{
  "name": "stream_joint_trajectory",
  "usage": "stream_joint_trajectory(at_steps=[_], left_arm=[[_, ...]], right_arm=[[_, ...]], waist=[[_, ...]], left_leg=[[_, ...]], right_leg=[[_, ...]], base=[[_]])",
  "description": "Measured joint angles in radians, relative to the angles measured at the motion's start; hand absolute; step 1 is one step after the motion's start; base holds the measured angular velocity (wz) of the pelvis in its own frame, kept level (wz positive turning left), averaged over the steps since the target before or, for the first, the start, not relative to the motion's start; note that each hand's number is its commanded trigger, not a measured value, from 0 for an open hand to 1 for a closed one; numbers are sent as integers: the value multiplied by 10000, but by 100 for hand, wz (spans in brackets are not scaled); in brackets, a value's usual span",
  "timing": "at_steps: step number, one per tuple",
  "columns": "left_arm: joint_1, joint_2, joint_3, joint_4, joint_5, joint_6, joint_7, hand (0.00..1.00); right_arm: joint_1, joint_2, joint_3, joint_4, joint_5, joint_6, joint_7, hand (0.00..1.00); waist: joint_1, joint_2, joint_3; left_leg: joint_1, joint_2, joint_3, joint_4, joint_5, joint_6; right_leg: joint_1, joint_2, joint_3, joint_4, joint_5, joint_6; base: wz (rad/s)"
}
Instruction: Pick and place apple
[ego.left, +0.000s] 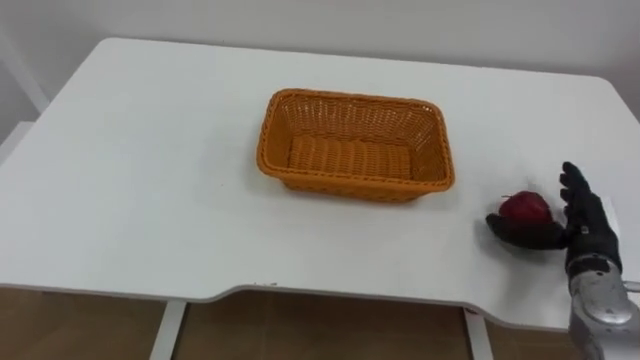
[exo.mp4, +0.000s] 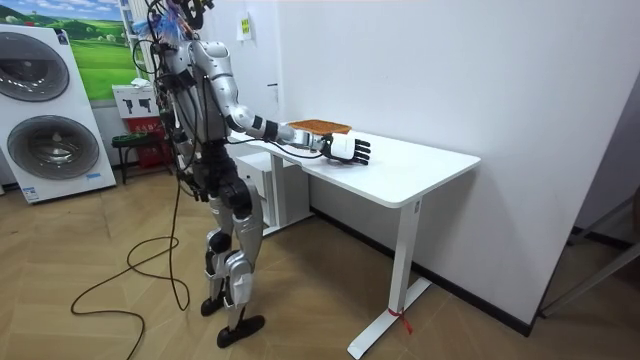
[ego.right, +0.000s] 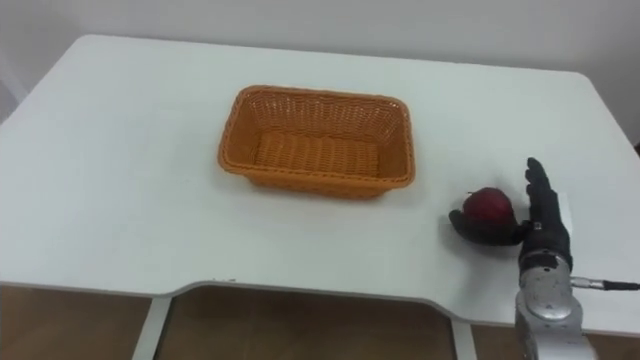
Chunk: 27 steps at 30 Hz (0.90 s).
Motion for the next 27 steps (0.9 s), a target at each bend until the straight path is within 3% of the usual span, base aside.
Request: stream_joint_trajectory(at_steps=[3, 4, 5, 6, 7, 14, 23, 27], left_arm=[[-7, -1, -2, -12, 1, -4, 2, 0], [-7, -2, -6, -14, 1, -10, 0, 0], [-3, -2, -6, -15, 9, -11, 0, 0], [-3, -2, -10, -15, 17, -13, 0, 0], [4, -3, -10, -11, 20, -19, -1, 0], [3, -38, -58, 62, 18, -22, 3, 0], [2, -65, -98, 89, 146, -10, 19, 0], [-14, -79, -100, 87, 216, -16, 8, 0]], right_arm=[[15, 2, 58, 263, -70, -89, 118, 0], [12, 2, 62, 371, -99, -128, 164, 24], [9, 4, 66, 449, -145, -184, 191, 62], [17, 7, 90, 543, -227, -222, 246, 69], [85, 12, 154, 541, -331, -234, 245, 100], [305, 6, 104, 918, -1821, -651, -332, 100], [339, 87, -245, 1011, -2427, -643, -762, 100], [271, 424, -418, 1027, -2290, -681, -923, 100]], waist=[[4, -76, -38], [7, -111, -44], [9, -126, -55], [20, -141, -52], [30, -141, -49], [0, -127, -41], [16, -135, -46], [-14, -142, -40]], left_leg=[[71, 2, -10, 6, -1, 0], [79, 2, -10, 18, -1, 0], [88, 1, -10, 28, -2, 0], [159, -2, -10, 24, -5, 4], [238, -2, -11, -14, -8, 6], [288, 7, -21, -29, -42, -3], [328, 4, -21, -19, -40, -3], [377, 7, -19, -35, -42, -5]], right_leg=[[84, 3, -11, -10, 0, 0], [97, 4, -10, -10, 0, 0], [111, 4, -11, -10, 2, 3], [168, 4, 3, -5, 4, 6], [232, 7, 11, -7, 4, 6], [297, 38, 80, -4, 6, 3], [319, 41, 105, -23, 6, 4], [295, 43, 81, -24, 6, 4]], base=[[0], [0], [0], [0], [0], [0], [0], [0]])
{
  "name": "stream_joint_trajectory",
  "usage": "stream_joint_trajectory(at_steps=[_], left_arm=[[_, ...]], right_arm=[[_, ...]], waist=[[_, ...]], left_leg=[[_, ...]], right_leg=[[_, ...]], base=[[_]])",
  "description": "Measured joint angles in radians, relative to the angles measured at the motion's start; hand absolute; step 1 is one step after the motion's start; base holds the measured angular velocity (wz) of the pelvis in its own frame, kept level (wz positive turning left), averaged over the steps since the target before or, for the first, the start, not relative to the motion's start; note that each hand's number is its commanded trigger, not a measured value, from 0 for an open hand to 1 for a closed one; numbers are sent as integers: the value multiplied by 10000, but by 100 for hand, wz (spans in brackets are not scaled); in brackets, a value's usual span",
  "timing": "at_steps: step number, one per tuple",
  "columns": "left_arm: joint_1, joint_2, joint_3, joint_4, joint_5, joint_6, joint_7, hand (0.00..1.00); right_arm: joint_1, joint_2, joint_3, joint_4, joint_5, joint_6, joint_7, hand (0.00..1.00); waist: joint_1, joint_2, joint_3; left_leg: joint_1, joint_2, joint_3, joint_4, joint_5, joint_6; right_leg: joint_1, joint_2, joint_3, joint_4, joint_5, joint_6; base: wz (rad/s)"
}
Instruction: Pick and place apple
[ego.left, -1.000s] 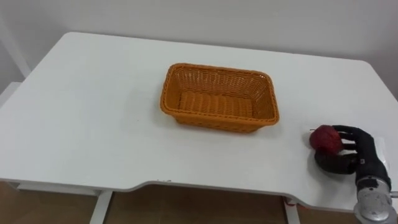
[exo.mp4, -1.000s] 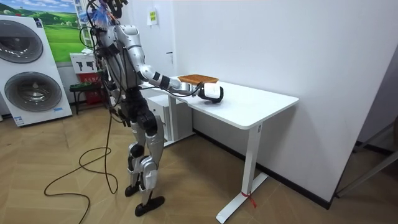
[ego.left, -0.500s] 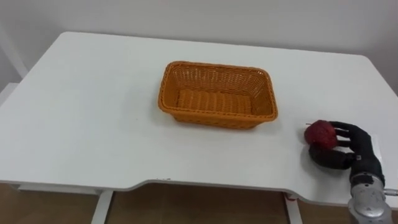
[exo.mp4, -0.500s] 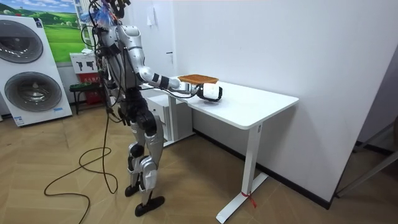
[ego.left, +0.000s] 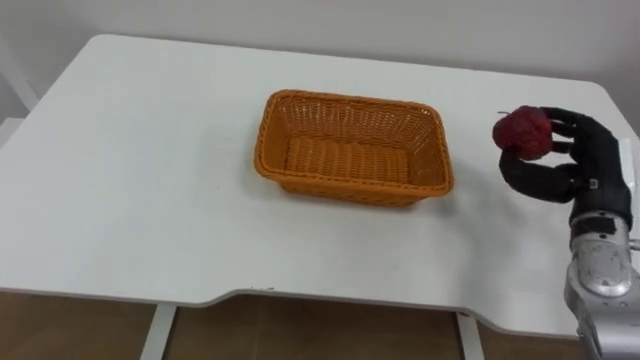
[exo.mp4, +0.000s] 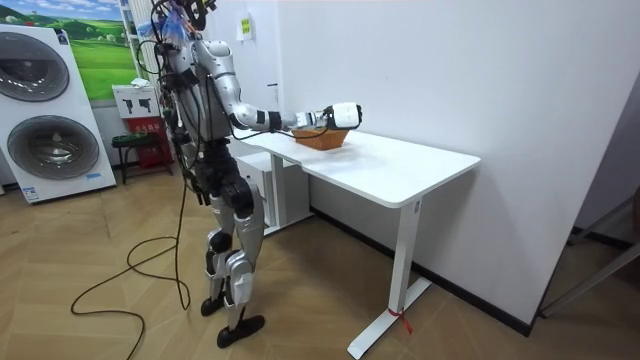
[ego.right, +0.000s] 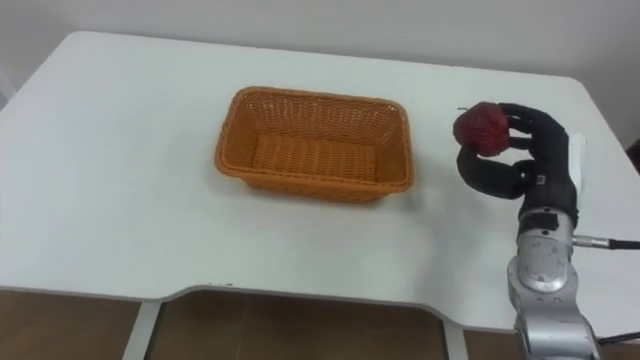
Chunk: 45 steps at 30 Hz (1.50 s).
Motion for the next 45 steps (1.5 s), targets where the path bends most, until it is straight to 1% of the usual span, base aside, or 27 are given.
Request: stream_joint_trajectory(at_steps=[2, 4, 6, 10, 12, 18, 23, 24, 26, 28, 29, 30, 31, 32, 33, 36, 41, 45], left_arm=[[6, -1, -1, 0, 3, 25, -16, 0], [17, -1, -3, 1, -1, 40, -26, 0], [71, 4, -2, 1, -8, 44, -17, 0], [64, -3, -48, 2, 5, 49, -17, 0], [68, -5, -86, 6, 12, 49, -12, 0], [55, 6, -97, 5, 26, 58, -6, 0], [-34, 8, -88, -24, 200, 86, -33, 0], [-60, 10, -88, -25, 197, 88, -50, 0], [-75, 11, -89, -26, 195, 94, -107, 0], [-120, 20, -90, -26, 197, 130, -216, 0], [-119, 20, -90, -26, 197, 148, -220, 0], [-117, 20, -90, -26, 198, 204, -229, 0], [-131, 21, -89, -25, 198, 254, -235, 0], [-137, 24, -89, -26, 198, 255, -236, 0], [-151, 25, -85, -25, 199, 256, -245, 0], [-200, 33, -86, -16, 198, 261, -366, 0], [-220, 31, -89, -16, 195, 261, -473, 0], [-231, 33, -88, -9, 195, 262, -544, 0]], right_arm=[[-1, 0, 0, -193, 84, 0, 0, 100], [-39, -7, 0, -226, 110, 1, 0, 100], [-52, -31, 5, -226, 174, 24, 2, 100], [-189, -39, 40, -230, 590, 41, 149, 100], [-296, -47, 64, -233, 590, 40, 261, 100], [-628, -77, 382, -234, 321, 41, 517, 100], [-663, -80, 442, -234, -121, 51, 550, 100], [-663, -80, 443, -233, -132, 53, 557, 100], [-696, -82, 485, -233, -131, 65, 653, 100], [-777, -91, 680, -232, -146, 178, 751, 100], [-779, -96, 731, -232, -148, 201, 756, 97], [-785, -100, 814, -231, -151, 271, 787, 79], [-789, -100, 837, -231, -152, 351, 860, 35], [-789, -100, 837, -231, -152, 396, 885, 20], [-789, -100, 837, -231, -156, 461, 891, 0], [-791, -126, 837, -210, -184, 471, 892, 0], [-838, -156, 837, -203, -178, 471, 890, 0], [-888, -268, 837, -203, -156, 471, 887, 0]], waist=[[0, 55, -5], [-4, 150, -68], [-1, 175, -82], [37, 127, -71], [42, 95, -63], [95, 41, -74], [409, 27, -75], [519, 22, -72], [568, 12, -68], [570, -6, -58], [570, -12, -56], [572, -21, -51], [573, -29, -44], [574, -31, -41], [582, -35, -37], [593, -59, 1], [600, -61, 4], [621, -63, 3]], left_leg=[[-12, 2, -14, 9, 1, -2], [-12, 3, -25, 9, 10, -7], [-3, 2, -27, 6, 30, -8], [8, 3, -28, 4, 54, -13], [4, 2, -22, 5, 54, -12], [-72, 2, -37, 4, 54, -12], [-109, 3, -51, 0, 54, -13], [-114, 4, -51, 1, 54, -13], [-130, 2, -77, 1, 54, -13], [-147, 4, -104, 10, 54, -13], [-151, 4, -111, 12, 54, -13], [-160, 4, -119, 21, 54, -13], [-172, 3, -125, 33, 54, -13], [-180, 2, -128, 42, 54, -13], [-193, 0, -128, 62, 54, -13], [-203, 3, -131, 92, 54, -13], [-241, 3, -134, 147, 53, -14], [-248, 2, -156, 156, 52, -15]], right_leg=[[3, 1, -20, 0, 0, 0], [7, 1, -33, 10, 0, 0], [15, -4, -51, 18, 0, 0], [14, -7, -55, 26, 1, -2], [5, -7, -49, 28, 2, -4], [-69, -3, -72, 27, 4, -7], [-109, -6, -112, 22, 4, -6], [-108, -6, -120, 18, 3, -6], [-106, -13, -171, 18, 4, -6], [-100, -21, -261, 18, 3, -6], [-100, -21, -268, 18, 3, -6], [-99, -20, -273, 18, 3, -6], [-100, -22, -278, 18, 3, -6], [-100, -23, -281, 18, 3, -6], [-101, -27, -290, 17, 3, -5], [-92, -27, -324, 18, 3, -6], [-92, -27, -332, 26, 3, -6], [-85, -29, -364, 37, 4, -7]], base=[[2], [0], [2], [1], [0], [1], [1], [3], [6], [6], [3], [0], [0], [0], [0], [0], [0], [0]])
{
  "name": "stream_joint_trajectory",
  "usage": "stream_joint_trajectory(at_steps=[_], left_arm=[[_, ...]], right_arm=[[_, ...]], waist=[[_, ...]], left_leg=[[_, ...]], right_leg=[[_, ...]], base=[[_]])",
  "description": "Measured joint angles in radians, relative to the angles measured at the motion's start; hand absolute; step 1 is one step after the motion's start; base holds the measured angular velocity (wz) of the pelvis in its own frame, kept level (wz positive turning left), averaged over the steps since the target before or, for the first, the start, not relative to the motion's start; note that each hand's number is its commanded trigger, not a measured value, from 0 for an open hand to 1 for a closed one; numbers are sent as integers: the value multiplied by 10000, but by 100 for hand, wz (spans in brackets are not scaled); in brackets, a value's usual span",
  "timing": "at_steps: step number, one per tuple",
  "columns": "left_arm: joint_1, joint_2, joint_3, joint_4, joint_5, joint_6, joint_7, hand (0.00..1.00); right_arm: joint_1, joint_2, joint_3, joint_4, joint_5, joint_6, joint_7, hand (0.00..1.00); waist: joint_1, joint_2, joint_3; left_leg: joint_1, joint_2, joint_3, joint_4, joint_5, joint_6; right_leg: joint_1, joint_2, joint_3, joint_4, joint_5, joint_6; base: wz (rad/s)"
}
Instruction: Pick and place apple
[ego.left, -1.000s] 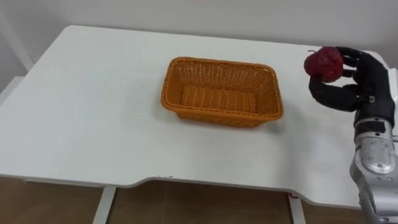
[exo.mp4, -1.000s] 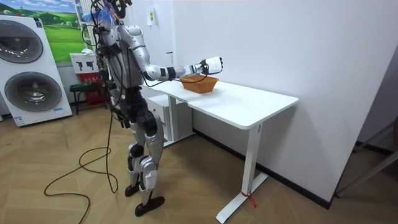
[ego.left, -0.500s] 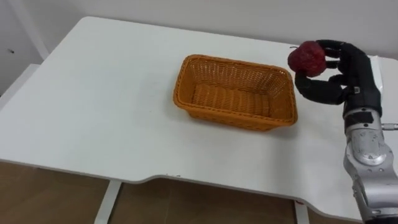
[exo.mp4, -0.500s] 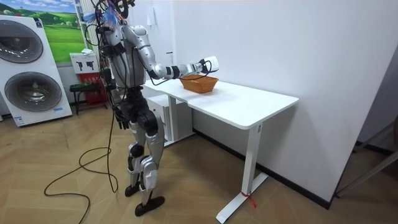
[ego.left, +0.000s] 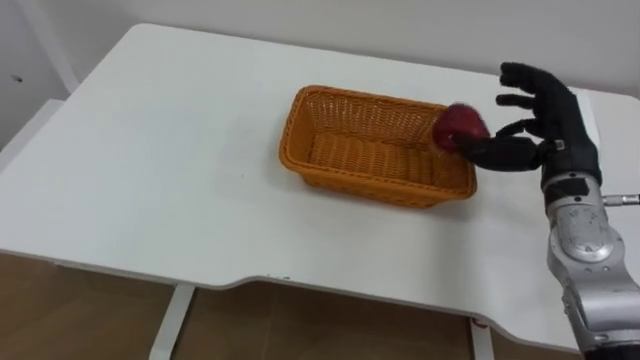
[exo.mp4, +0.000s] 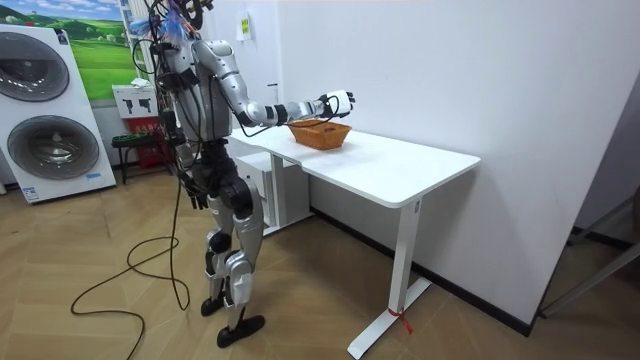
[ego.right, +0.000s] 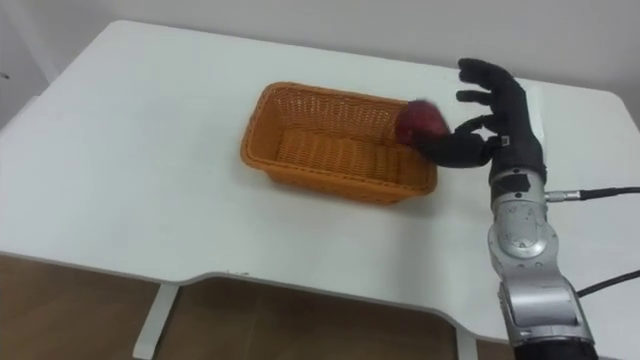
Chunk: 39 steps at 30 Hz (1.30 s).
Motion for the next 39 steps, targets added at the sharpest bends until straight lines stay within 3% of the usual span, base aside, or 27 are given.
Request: stream_joint_trajectory(at_steps=[7, 24, 29, 33, 39], left_arm=[[-59, 6, -6, -3, -5, 3, -64, 0], [-85, 88, -200, -43, 16, 164, -36, 0], [26, 117, 21, -42, 15, -29, 50, 0], [131, 117, 510, -81, -11, -95, 178, 0], [669, 126, 978, -400, -38, -89, 478, 0]], right_arm=[[-11, -156, 6, 1, -4, 0, 0, 0], [-13, -242, 45, 133, 152, 5, -224, 0], [-12, -259, -306, 341, 791, -43, -685, 0], [6, -340, -1448, 499, 1069, -72, -1246, 0], [13, -1384, -3694, 1841, 3433, -138, -3034, 0]], waist=[[174, 25, 16], [109, -28, -20], [-209, -37, -31], [-637, -61, -59], [-1395, -68, -163]], left_leg=[[-10, -2, -41, -6, 0, -1], [-100, -27, -196, 29, 1, -2], [8, -53, -247, 26, 2, 0], [-56, -86, -248, 26, 19, 29], [-6, -106, -177, 4, 34, 55]], right_leg=[[-3, 7, -32, -5, 0, 0], [-28, -11, -177, -26, -1, 1], [123, -25, -209, -40, -1, 2], [65, -57, -190, -55, -1, 2], [76, -83, -124, -24, -1, 8]], base=[[0], [3], [3], [0], [-2]])
